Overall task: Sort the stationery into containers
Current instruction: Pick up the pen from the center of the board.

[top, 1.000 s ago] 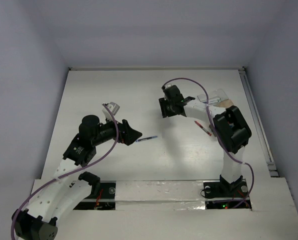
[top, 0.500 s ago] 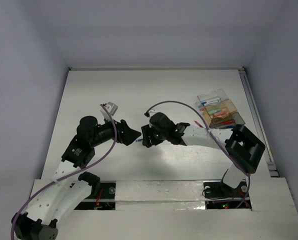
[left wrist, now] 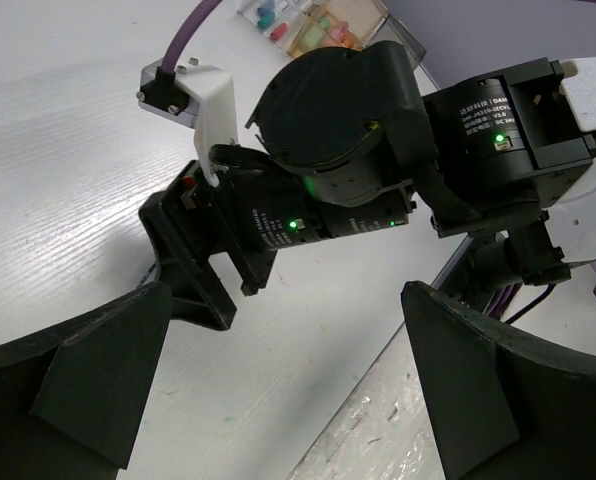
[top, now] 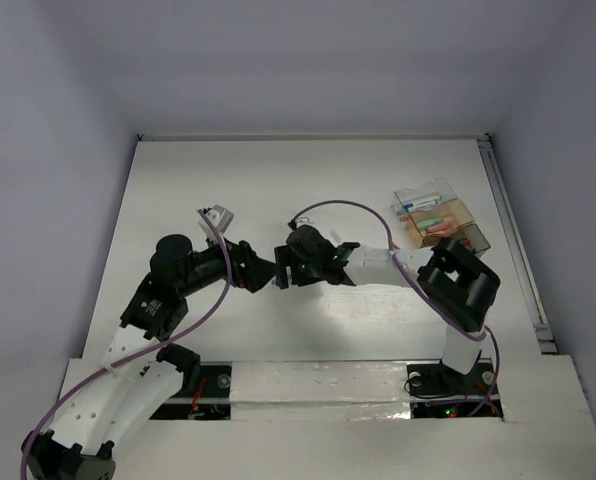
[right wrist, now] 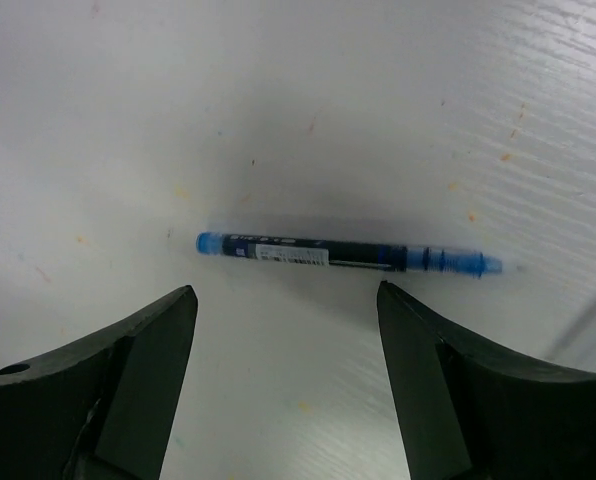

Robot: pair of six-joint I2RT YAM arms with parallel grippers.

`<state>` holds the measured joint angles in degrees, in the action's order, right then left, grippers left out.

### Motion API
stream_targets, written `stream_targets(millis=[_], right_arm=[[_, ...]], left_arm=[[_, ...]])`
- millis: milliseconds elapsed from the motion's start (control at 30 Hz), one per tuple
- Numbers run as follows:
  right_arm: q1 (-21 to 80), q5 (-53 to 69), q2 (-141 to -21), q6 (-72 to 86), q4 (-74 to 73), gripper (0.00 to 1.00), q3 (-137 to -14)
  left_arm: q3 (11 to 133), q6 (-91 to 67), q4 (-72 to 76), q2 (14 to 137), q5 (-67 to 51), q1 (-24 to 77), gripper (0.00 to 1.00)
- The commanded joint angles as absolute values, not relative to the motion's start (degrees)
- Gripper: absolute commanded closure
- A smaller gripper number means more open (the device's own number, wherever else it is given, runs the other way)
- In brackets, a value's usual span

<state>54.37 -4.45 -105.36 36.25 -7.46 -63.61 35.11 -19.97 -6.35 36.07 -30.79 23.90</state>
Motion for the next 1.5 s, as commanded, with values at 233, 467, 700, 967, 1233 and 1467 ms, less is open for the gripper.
stream_targets(millis=[233, 467, 700, 967, 1233, 1467], right_arm=[[54.3, -17.5, -112.2, 34.8, -18.4, 0.24, -72.1], [54.3, -19.1, -116.4, 33.7, -19.9, 0.24, -77.8], [53.1, -16.2, -121.1, 34.5, -19.4, 0.19, -84.7], [51.9, -18.9, -125.8, 34.5, -22.8, 0.18, -91.4], [51.3, -22.1, -130.6, 33.0, -28.6, 0.3, -97.2], [50.8, -23.6, -131.4, 30.2, -30.9, 0.67, -97.9]], left_arm=[[35.7, -19.2, -4.7, 35.2, -31.3, 23.6, 0.01], [35.7, -19.2, -4.7, 35.2, -31.3, 23.6, 0.01], [35.5, -19.3, -4.6, 34.9, -31.3, 24.1, 0.01], [35.5, -19.3, -4.5, 34.2, -31.4, 24.6, 0.01], [35.6, -19.3, -4.6, 33.9, -31.4, 25.1, 0.01], [35.8, -19.2, -4.8, 33.7, -30.7, 25.1, 0.01]])
